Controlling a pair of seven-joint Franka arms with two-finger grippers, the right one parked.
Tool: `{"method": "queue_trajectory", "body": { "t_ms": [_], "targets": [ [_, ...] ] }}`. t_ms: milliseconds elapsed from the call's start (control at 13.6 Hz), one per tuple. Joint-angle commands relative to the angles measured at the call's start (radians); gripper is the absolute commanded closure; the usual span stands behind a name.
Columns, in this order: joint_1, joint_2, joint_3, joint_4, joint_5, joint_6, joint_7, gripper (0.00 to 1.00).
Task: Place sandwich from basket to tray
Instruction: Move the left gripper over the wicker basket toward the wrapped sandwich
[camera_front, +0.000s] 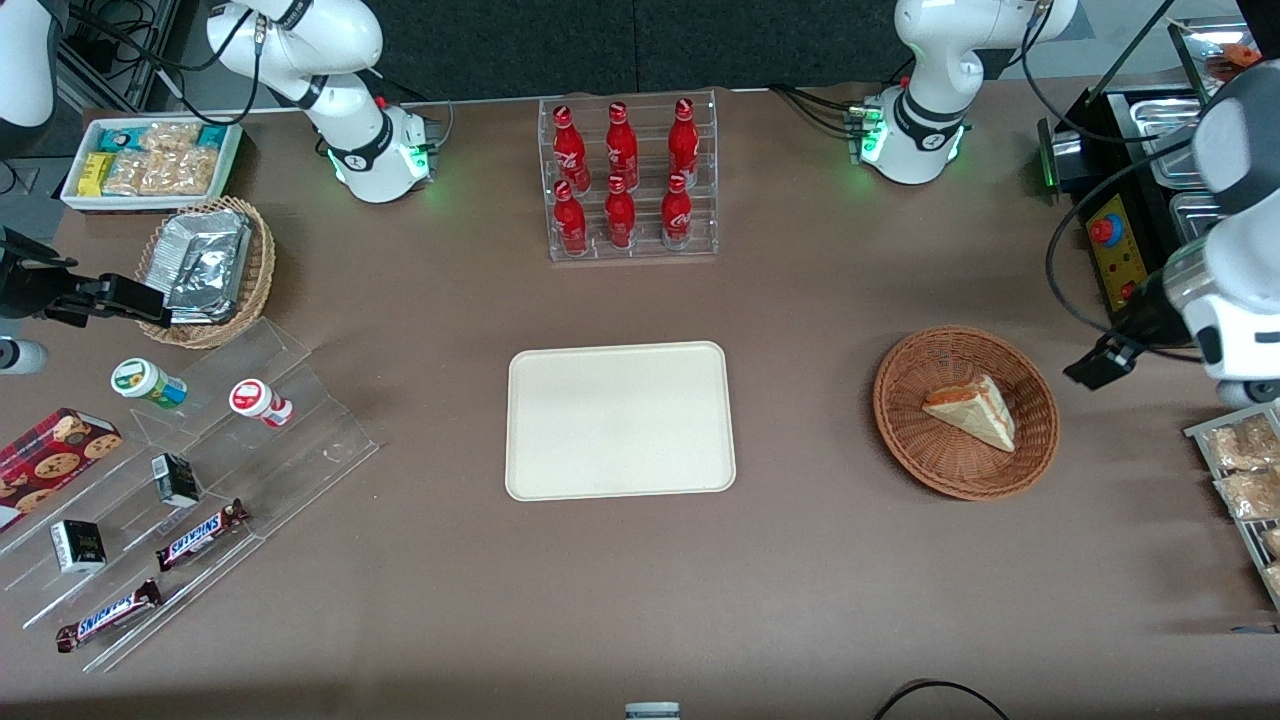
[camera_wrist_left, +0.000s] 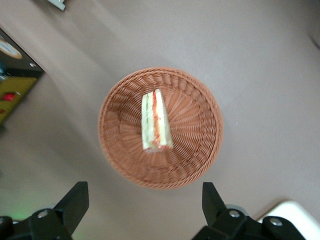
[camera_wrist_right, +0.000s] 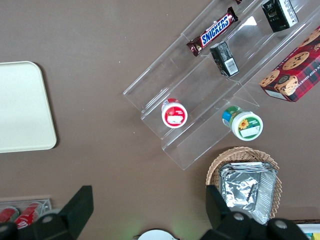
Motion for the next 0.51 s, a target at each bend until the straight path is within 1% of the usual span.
{"method": "queue_trajectory", "body": {
  "t_ms": [0,147,441],
  "targets": [
    [0.000,-0.029,0.000,-0.142,-0.006,0.165,-0.132,0.00],
    [-0.001,-0.017,-0.001,-0.231,-0.002,0.298,-0.189,0.00],
    [-0.004,0.004,-0.001,-0.345,0.000,0.454,-0.218,0.00]
  ]
}}
